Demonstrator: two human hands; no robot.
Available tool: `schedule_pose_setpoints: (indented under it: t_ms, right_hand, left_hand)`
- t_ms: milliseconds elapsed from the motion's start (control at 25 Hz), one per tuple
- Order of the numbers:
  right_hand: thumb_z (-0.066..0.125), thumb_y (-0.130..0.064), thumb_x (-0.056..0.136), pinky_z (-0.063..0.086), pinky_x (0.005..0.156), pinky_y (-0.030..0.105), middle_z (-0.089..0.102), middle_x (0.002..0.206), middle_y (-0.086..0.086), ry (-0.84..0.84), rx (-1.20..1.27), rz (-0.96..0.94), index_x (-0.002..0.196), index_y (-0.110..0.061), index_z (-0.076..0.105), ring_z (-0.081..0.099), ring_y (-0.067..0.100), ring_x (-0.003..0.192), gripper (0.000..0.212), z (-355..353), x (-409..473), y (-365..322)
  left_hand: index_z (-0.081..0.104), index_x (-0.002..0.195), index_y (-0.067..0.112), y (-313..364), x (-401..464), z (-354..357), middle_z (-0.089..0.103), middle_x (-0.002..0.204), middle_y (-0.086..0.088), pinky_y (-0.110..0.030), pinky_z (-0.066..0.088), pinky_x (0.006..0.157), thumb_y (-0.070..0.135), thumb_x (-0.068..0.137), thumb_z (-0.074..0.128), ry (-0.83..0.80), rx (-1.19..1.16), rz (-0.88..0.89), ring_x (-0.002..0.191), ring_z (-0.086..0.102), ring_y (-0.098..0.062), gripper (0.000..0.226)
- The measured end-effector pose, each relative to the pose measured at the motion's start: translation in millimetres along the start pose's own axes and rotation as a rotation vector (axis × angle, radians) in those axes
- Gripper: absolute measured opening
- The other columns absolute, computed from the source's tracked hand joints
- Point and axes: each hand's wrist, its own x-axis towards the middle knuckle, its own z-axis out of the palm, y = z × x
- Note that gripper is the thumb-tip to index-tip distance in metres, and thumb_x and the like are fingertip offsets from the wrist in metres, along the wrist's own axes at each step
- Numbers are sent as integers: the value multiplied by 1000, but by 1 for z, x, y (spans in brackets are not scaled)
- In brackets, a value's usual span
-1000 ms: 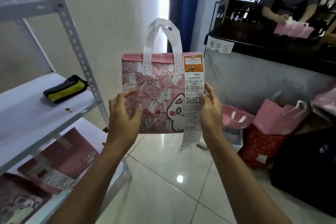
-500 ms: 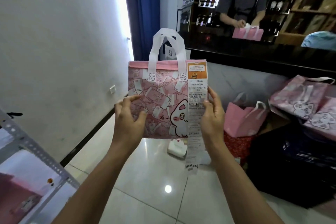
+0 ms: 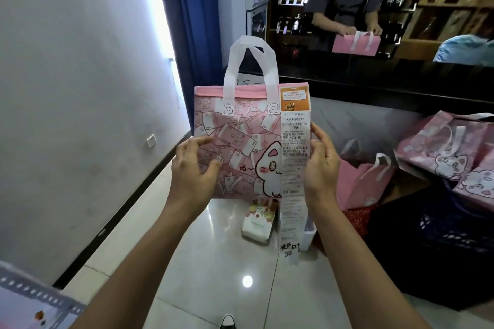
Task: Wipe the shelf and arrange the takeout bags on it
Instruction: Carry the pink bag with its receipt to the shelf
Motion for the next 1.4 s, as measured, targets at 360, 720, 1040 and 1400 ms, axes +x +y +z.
schedule_pose_setpoints:
  t_ms: [360,720,1040,1400]
  right_hand:
    - [44,-53,86,60,88,46,66,121,2,83,-39,-12,120,-40,66,69,18,106,42,91,105,10]
    - [51,-44,91,60,87,45,71,114,-3,125,-25,-15,121,-33,70,70,15,103,37,158,189,29]
    - [52,-39,93,62,80,47,74,107,-3,155,-15,-51,116,-34,69,72,16,97,29,191,277,53]
    - [49,-18,101,55,65,24,75,92,-3,226,101,-58,108,-16,69,72,8,83,21,226,410,65]
  left_hand:
    - [59,104,44,-36,150,23,49,133,4,-57,55,90,56,77,55,-130,-92,-75,126,50,-32,30]
    - [73,91,31,-67,268,50,59,121,-1,-50,57,91,56,67,54,-280,-322,-118,113,63,-24,40]
    - [74,87,30,-82,357,85,62,123,-2,-51,56,92,39,76,57,-295,-403,-120,115,63,-23,22]
    - [75,88,24,-72,478,156,56,127,5,-30,51,96,24,84,60,-242,-370,3,119,53,-7,15]
